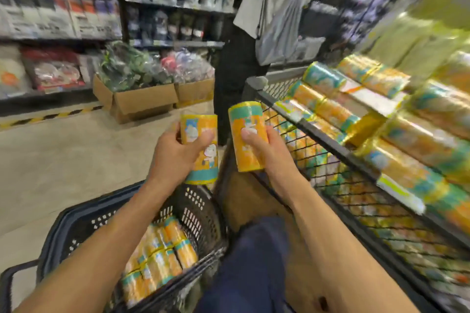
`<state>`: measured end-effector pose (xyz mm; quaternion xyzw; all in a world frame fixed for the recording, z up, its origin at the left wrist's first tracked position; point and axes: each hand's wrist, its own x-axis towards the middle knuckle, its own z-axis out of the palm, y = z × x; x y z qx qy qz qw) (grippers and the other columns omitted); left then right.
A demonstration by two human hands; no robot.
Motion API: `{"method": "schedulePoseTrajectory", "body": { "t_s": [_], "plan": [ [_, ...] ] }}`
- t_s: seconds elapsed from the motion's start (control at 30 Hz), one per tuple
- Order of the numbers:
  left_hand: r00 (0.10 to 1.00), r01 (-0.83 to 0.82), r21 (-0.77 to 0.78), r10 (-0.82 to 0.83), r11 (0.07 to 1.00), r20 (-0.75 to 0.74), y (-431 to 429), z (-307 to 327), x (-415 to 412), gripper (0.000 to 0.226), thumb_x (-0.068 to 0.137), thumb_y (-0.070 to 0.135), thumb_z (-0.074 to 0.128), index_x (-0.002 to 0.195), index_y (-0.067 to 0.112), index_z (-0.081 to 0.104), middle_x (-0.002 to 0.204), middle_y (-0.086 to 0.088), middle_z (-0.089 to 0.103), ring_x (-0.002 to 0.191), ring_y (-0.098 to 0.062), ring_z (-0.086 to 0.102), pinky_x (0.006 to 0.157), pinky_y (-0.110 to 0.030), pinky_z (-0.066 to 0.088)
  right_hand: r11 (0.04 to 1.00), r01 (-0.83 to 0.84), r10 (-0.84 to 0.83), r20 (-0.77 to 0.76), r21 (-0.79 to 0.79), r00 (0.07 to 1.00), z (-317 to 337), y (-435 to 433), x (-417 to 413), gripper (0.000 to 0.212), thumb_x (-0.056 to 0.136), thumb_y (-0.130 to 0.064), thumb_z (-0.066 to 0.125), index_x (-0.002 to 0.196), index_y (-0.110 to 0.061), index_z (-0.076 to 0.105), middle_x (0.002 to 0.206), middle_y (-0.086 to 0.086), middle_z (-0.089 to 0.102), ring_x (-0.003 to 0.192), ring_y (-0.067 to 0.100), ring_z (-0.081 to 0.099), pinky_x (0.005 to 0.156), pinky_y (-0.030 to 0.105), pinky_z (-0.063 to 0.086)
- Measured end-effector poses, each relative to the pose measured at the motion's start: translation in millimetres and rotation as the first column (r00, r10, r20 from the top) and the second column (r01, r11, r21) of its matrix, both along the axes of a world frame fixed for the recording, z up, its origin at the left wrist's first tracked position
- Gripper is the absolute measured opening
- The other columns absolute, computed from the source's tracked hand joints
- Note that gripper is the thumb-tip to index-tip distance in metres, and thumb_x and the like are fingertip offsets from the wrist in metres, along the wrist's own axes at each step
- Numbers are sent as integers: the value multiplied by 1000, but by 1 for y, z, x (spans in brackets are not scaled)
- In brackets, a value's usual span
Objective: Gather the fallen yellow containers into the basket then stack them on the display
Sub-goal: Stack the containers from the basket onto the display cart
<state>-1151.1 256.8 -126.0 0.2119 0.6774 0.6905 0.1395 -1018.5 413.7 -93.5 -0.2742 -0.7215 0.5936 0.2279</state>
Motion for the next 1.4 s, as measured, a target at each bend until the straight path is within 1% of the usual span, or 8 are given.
{"method": "schedulePoseTrajectory", "body": {
  "t_s": [0.17, 0.27, 0.43, 0.53, 0.63, 0.77, 1.1, 1.4],
  "plan": [
    [946, 183, 88, -151, 979, -286, 41, 122, 47, 38, 82, 37, 85, 107, 20, 62, 92, 6, 73, 74, 6, 67, 68, -18, 57, 955, 201, -165, -173, 220, 971, 121, 4, 81, 52, 75, -46, 77, 115, -14, 69, 100, 2, 76, 86, 13, 73, 71, 30, 59],
    [882, 238, 97, -174, 966, -439, 74, 179, 80, 59, 70, 50, 91, 109, 28, 53, 98, 9, 69, 76, 8, 64, 70, -20, 53, 883, 357, -292, -238, 305, 926, 170, 22, 133, 55, 73, -47, 85, 116, -21, 61, 105, 1, 73, 89, 12, 71, 68, 28, 56],
    [634, 432, -7, -309, 902, -709, 127, 249, 146, 59, 70, 46, 92, 115, 31, 56, 102, 18, 63, 89, 8, 60, 75, -12, 49, 679, 599, -513, -309, 426, 801, 221, 61, 233, 65, 68, -50, 91, 116, -22, 58, 103, -1, 70, 87, 15, 70, 71, 37, 60],
    [465, 518, -132, -408, 845, -786, 169, 274, 173, 62, 69, 40, 94, 123, 33, 63, 106, 15, 68, 93, 2, 66, 81, -24, 58, 554, 650, -586, -311, 520, 748, 235, 88, 288, 67, 60, -57, 91, 114, -29, 64, 104, -3, 70, 90, 16, 69, 74, 36, 61],
    [342, 541, -251, -483, 802, -806, 217, 285, 190, 73, 67, 42, 95, 132, 36, 62, 113, 11, 71, 101, -10, 69, 93, -43, 59, 444, 646, -648, -275, 621, 710, 240, 116, 325, 67, 62, -52, 93, 121, -32, 68, 111, -4, 69, 102, 20, 66, 88, 37, 55],
    [211, 471, -376, -516, 798, -830, 273, 293, 206, 80, 67, 45, 94, 139, 36, 59, 129, 9, 66, 116, -15, 61, 101, -47, 53, 339, 559, -717, -177, 757, 674, 237, 152, 356, 72, 66, -47, 93, 131, -27, 68, 124, 4, 66, 112, 22, 61, 85, 29, 43],
    [-19, 450, -620, -687, 643, -727, 356, 292, 227, 65, 73, 43, 90, 132, 43, 62, 123, 14, 66, 116, -14, 62, 101, -52, 52, 403, 447, -696, -50, 798, 717, 212, 205, 366, 75, 68, -47, 92, 136, -26, 67, 120, 0, 68, 113, 19, 62, 98, 39, 51],
    [-11, 440, -673, -746, 595, -666, 371, 283, 219, 72, 79, 49, 84, 144, 41, 54, 131, 11, 53, 121, -16, 53, 105, -49, 49, 411, 434, -668, -60, 802, 742, 207, 217, 359, 75, 71, -39, 92, 139, -22, 64, 127, 3, 64, 120, 22, 58, 105, 48, 49]
  ]
}}
